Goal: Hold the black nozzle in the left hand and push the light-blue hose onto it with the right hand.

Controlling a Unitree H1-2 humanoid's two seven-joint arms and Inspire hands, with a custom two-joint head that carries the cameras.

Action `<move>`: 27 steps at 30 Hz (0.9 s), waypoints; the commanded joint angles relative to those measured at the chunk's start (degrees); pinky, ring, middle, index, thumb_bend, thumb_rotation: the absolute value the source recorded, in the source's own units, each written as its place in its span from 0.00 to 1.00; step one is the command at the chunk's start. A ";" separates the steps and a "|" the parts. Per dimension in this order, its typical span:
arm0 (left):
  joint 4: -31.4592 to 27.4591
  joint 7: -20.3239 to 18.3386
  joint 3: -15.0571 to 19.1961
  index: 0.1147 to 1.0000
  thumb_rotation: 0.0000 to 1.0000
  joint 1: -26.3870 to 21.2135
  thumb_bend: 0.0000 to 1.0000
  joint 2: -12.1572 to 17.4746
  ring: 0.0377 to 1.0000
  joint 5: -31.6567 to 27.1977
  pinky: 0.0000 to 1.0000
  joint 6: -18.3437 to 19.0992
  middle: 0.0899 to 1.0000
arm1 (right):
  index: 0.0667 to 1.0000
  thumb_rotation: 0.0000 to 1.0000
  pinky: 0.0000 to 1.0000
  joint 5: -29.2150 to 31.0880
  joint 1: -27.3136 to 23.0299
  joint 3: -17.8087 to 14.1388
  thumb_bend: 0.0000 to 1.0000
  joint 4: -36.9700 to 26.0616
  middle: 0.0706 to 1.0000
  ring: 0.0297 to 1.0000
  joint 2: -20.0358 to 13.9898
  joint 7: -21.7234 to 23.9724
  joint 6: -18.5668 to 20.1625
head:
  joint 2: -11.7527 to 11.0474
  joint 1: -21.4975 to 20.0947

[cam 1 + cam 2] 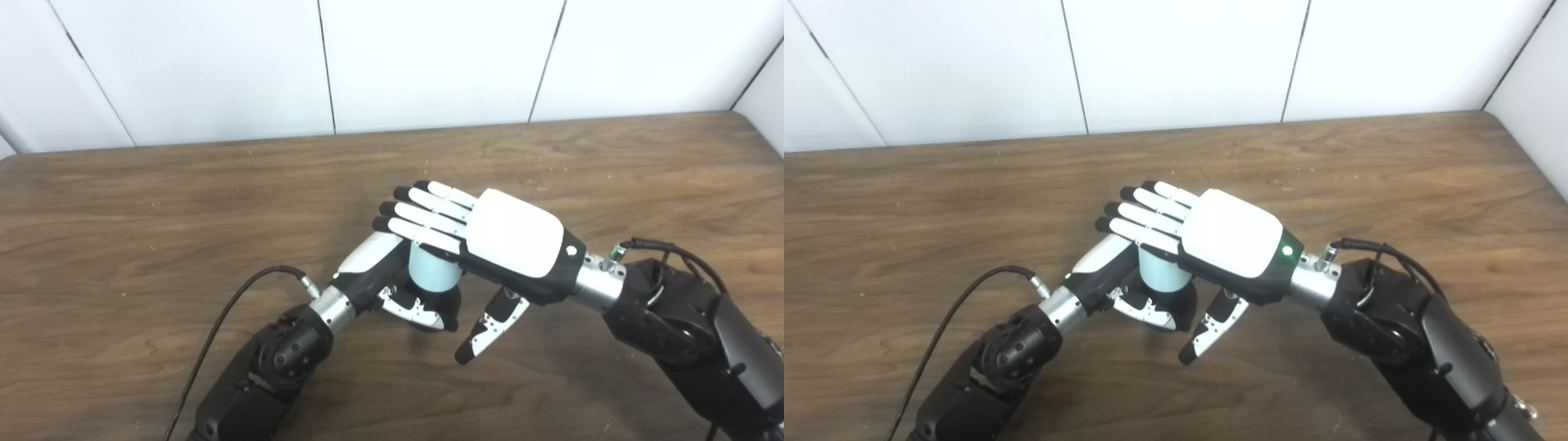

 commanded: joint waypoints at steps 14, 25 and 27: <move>3.08 -2.56 -1.45 0.43 0.07 0.98 0.52 1.94 0.66 4.34 0.76 2.56 0.61 | 1.00 0.49 0.95 2.14 1.80 5.64 0.82 0.62 1.00 1.00 -3.64 9.72 1.10 | 0.21 0.08; 3.28 -2.23 -1.32 0.43 0.08 0.97 0.52 1.97 0.67 4.33 0.78 1.86 0.60 | 1.00 0.48 0.96 -1.10 1.85 7.06 0.82 1.31 1.00 1.00 -3.78 8.37 0.12 | 0.25 0.11; 3.21 -2.31 -1.37 0.42 0.08 1.00 0.52 1.96 0.67 4.44 0.78 1.96 0.60 | 1.00 0.48 0.96 -2.02 2.02 7.34 0.82 1.22 1.00 1.00 -3.62 8.11 -0.03 | 0.34 0.03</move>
